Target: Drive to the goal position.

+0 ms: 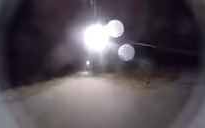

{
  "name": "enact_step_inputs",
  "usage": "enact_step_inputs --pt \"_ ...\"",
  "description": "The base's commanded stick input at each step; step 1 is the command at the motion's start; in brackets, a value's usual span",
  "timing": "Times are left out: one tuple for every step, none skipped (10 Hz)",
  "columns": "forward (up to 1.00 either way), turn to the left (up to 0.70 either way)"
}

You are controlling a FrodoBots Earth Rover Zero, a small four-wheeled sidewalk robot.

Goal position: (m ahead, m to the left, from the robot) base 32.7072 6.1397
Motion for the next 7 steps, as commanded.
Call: enact_step_inputs --pt "0.70 0.00" --pt "0.70 0.00" --pt "0.70 0.00" --pt "0.70 0.00" --pt "0.70 0.00" --pt "0.70 0.01" --pt "0.70 0.03"
